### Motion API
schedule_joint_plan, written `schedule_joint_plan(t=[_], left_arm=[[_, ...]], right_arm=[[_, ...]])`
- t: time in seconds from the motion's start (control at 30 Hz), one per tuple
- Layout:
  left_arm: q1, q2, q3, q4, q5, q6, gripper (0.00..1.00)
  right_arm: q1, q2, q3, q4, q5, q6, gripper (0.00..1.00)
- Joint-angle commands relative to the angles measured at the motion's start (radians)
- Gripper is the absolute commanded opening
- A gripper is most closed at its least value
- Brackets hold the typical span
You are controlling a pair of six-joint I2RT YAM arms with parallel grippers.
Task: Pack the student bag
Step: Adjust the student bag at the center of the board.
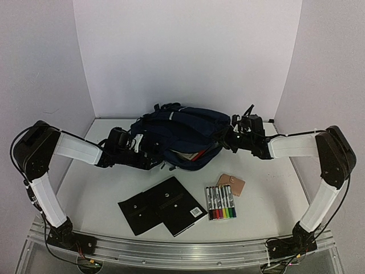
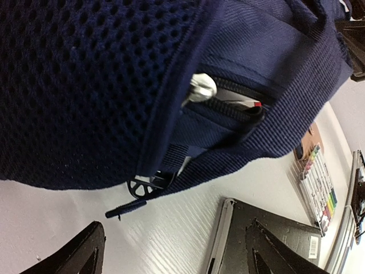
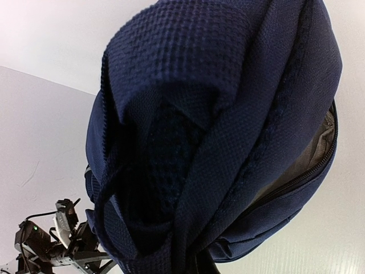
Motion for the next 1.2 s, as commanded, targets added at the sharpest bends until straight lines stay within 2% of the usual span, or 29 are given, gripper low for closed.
schedule_joint_plan(t=[0.0,0.17,0.37,0.43,0.53,0.57,0.87,1.03,1.17], left_arm=[[0.004,0.040,0.077,0.032,-0.036,0.024,0.85],[0.001,0.084,0.125,0.047,0.031,0.011,0.83],[0.001,0.091,0.147,0.025,0.048,0.007,0.42],[0.001,0.082,0.142,0.027,0.053,-0.002,0.32],[0.001,0.065,0.126,0.037,0.055,-0.016,0.24],[0.001,0.062,0.122,0.041,0.056,-0.018,0.25],[0.000,0.099,0.163,0.012,0.041,0.061,0.57],[-0.014,0.130,0.207,-0.019,0.063,0.121,0.65],[-0.045,0.153,0.241,-0.050,0.019,0.159,0.70]], right_arm=[[-0.013,-0.064,0.009,0.039,0.001,-0.026,0.00],[-0.012,-0.062,0.007,0.039,-0.004,-0.027,0.00],[-0.012,-0.058,0.008,0.039,-0.004,-0.030,0.00],[-0.013,-0.057,0.007,0.039,-0.006,-0.032,0.00],[-0.012,-0.056,0.004,0.039,-0.004,-0.034,0.00],[-0.012,-0.055,0.002,0.039,-0.004,-0.035,0.00],[-0.012,-0.051,0.000,0.039,-0.013,-0.039,0.00],[-0.012,-0.054,-0.001,0.039,-0.010,-0.039,0.00],[-0.012,-0.052,0.000,0.039,-0.009,-0.039,0.00]])
